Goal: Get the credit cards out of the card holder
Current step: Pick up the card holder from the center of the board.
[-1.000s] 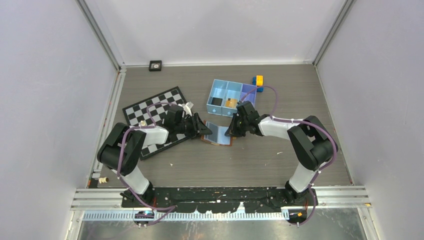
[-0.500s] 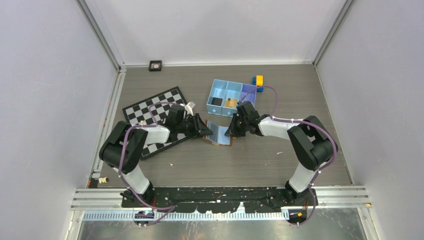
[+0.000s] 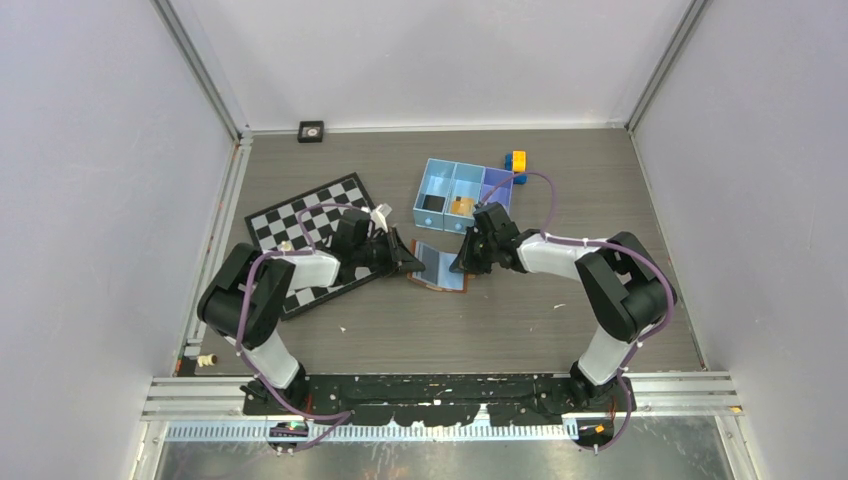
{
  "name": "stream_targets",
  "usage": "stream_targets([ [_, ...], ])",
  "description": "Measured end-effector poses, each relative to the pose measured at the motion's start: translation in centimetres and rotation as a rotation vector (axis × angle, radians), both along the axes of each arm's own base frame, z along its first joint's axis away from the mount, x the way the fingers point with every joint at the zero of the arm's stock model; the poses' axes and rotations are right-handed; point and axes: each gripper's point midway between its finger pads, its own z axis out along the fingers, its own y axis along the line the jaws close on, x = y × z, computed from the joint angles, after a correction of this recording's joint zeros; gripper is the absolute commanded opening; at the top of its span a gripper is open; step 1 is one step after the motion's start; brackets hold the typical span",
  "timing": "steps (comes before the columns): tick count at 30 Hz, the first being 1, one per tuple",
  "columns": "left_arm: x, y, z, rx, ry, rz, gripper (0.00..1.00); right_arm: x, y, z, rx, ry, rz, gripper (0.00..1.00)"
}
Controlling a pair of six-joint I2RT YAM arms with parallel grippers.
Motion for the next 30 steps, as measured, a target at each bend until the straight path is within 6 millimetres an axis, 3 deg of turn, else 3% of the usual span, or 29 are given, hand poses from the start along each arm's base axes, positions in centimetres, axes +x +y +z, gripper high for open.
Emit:
stream_targets([
  [8, -0.4, -0.2, 1.3, 0.009, -0.057, -0.026, 0.00, -0.4, -0.4, 0.8, 0.009, -0.029, -0.002, 0.00],
  [19, -0.5, -0.2, 1.3, 0.017, -0.050, -0.031, 0.00, -0.5, -0.9, 2.9, 0.036, -0.117, -0.005, 0.03],
  [30, -0.9, -0.8, 1.2, 0.065, -0.058, -0.063, 0.00, -1.4, 1.7, 4.5, 0.159, -0.156, 0.094, 0.14],
])
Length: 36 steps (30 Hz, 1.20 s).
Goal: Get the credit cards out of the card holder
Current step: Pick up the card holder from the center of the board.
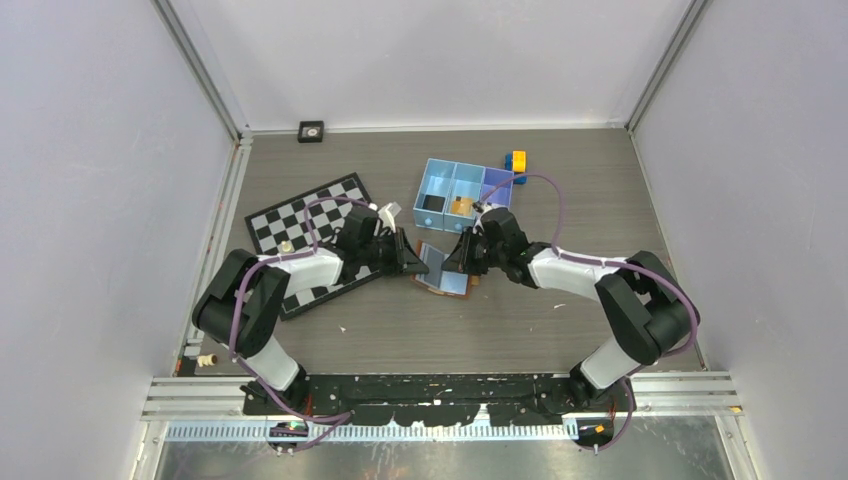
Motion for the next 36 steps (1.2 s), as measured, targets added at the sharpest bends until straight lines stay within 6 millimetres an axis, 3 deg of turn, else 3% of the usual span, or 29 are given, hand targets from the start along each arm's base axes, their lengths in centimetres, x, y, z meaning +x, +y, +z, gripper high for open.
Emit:
stream_targets([
  [5, -0.3, 0.1, -0.3, 0.011, 0.009, -0.006, 0.07, -0.4, 0.4, -1.3, -0.015, 0.036, 0.013, 0.15],
  [9, -0.3, 0.1, -0.3, 0.012, 0.011, -0.006, 0.26, -0.1, 0.1, -2.9, -0.065, 0.080, -0.007, 0.15],
  [11, -0.3, 0.1, -0.3, 0.012, 0.009, -0.007, 0.30, -0.1, -0.1, -3.4, -0.081, 0.096, -0.013, 0.15],
  [25, 0.0, -0.3, 0.4, -0.017, -0.014, -0.012, 0.34, 0.1, -0.2, -4.5, -0.119, 0.138, -0.020, 0.15],
  [30, 0.2, -0.6, 0.9, -0.034, -0.031, -0.017, 0.30, 0.2, 0.0, -4.5, -0.118, 0.138, -0.019, 0.15],
  [36, 0.1, -0.9, 1.4, -0.060, -0.029, -0.023, 0.18, 0.3, 0.1, -4.5, -0.115, 0.141, -0.016, 0.15],
])
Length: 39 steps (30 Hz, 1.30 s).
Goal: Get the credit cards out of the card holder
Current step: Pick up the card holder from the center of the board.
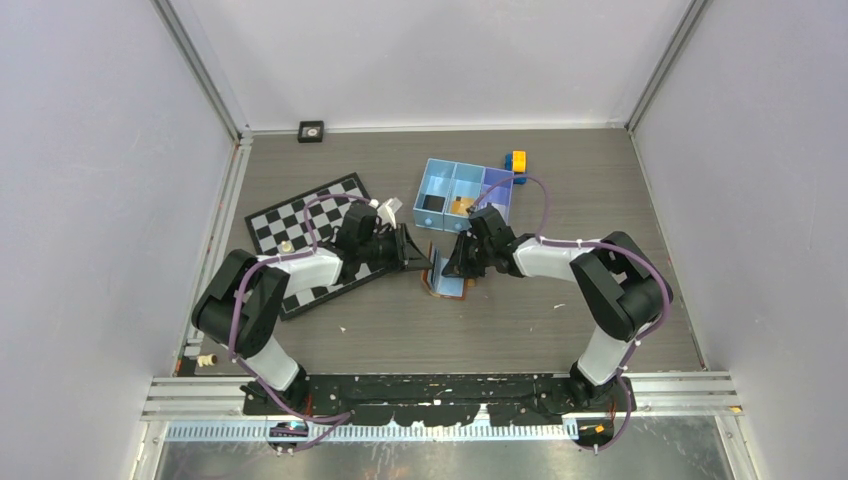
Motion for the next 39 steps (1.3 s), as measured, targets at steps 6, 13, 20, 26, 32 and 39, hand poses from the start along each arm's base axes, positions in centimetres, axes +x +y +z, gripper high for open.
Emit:
stream_targets([
  [6, 0.0, -0.2, -0.1, -0.008, 0.004, -0.010, 0.25, 0.0, 0.1, 0.0, 0.004, 0.002, 0.001, 0.15],
  [13, -0.2, -0.6, -0.5, 0.008, 0.016, -0.024, 0.38, 0.0, 0.1, 0.0, 0.004, 0.003, 0.001, 0.16],
  [20, -0.3, -0.6, -1.4, 0.053, 0.034, -0.029, 0.44, 0.0, 0.3, 0.1, 0.013, -0.003, 0.008, 0.16],
  [26, -0.5, -0.5, -1.6, 0.063, 0.044, -0.030, 0.46, -0.3, 0.6, 0.2, 0.029, -0.011, 0.021, 0.15],
  [32, -0.5, -0.5, -1.6, 0.062, 0.044, -0.030, 0.46, -0.7, 0.9, 0.9, 0.055, -0.029, 0.039, 0.14],
  [39, -0.4, -0.6, -1.2, 0.053, 0.036, -0.028, 0.41, -0.5, 1.2, 2.1, 0.080, -0.067, 0.044, 0.14],
])
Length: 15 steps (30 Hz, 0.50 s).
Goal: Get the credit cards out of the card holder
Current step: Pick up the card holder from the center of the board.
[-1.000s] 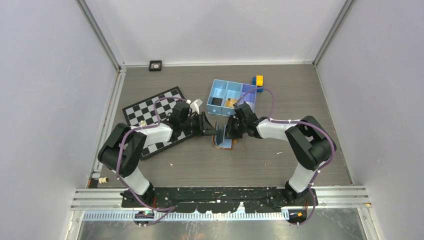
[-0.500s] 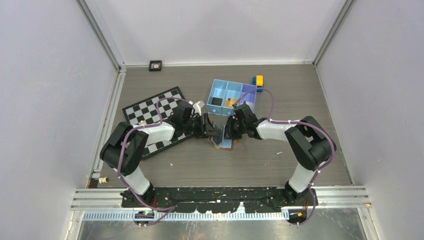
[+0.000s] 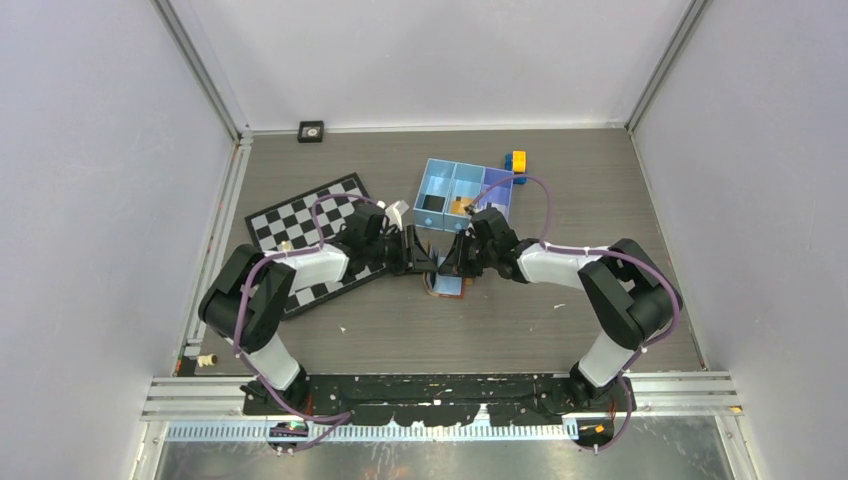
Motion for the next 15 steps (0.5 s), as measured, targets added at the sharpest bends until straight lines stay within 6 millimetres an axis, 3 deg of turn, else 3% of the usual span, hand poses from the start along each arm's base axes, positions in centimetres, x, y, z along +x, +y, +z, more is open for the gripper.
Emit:
stream_targets([
  [5, 0.03, -0.07, 0.41, -0.008, -0.011, -0.003, 0.46, -0.03, 0.02, 0.01, 0.001, 0.001, 0.001, 0.14],
  [12, 0.02, -0.06, 0.49, -0.009, -0.012, -0.003, 0.41, -0.03, 0.03, 0.02, 0.002, 0.001, 0.002, 0.22],
  [15, 0.02, -0.06, 0.48, -0.008, -0.012, -0.003, 0.34, -0.03, 0.03, 0.02, 0.002, 0.001, 0.001, 0.26],
])
